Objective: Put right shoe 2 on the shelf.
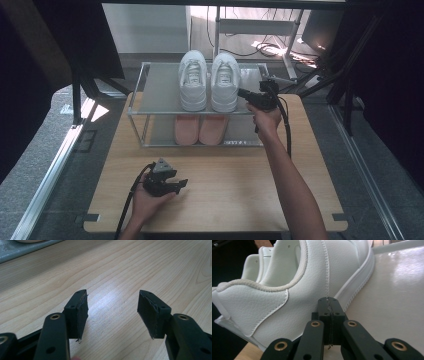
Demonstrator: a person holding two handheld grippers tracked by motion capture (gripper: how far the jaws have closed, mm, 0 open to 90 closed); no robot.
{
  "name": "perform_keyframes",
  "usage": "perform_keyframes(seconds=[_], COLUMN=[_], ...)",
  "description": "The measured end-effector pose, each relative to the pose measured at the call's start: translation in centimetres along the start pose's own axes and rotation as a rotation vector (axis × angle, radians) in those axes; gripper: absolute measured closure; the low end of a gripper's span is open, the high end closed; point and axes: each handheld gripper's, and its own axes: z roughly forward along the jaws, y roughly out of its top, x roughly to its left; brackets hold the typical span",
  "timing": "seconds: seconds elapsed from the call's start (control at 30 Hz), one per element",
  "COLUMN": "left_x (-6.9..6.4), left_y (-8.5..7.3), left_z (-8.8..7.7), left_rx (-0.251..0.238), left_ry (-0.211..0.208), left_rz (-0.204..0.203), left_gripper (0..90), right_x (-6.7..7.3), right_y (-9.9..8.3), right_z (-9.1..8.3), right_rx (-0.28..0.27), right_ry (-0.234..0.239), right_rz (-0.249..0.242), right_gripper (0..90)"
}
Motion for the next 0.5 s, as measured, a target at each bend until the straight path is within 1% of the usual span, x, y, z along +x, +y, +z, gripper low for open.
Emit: perform_keyframes(seconds=[0.07, 0.13, 0.23, 0.37, 0.5], left_x=[0.01, 0.01, 0.06, 0.00, -0.01], left_y=[0.00, 0.01, 0.01, 0.00, 0.00], left_z=[-0.04, -0.09, -0.13, 0.00, -0.04], left_rx=[0.000, -0.003, -0.004, 0.001, -0.001], left_ry=[0.000, 0.000, -0.001, -0.001, -0.001], left_rz=[0.001, 0.001, -0.001, 0.002, 0.002], left_gripper=[42.6, 42.6, 42.6, 42.6, 42.6], right_x=[0.30, 0.58, 0.55, 0.59, 0.42], right_y=[-0.09, -0.16, -0.20, -0.29, -0.36], right_z=[0.38, 0.64, 0.75, 0.69, 0.70], right_rx=[0.001, -0.007, -0.011, -0.013, -0.016], right_ry=[0.009, -0.002, 0.002, -0.002, 0.003], right_rz=[0.003, 0.004, 0.013, 0.007, 0.012], right_gripper=[90.0, 90.0, 90.0, 90.0, 89.9])
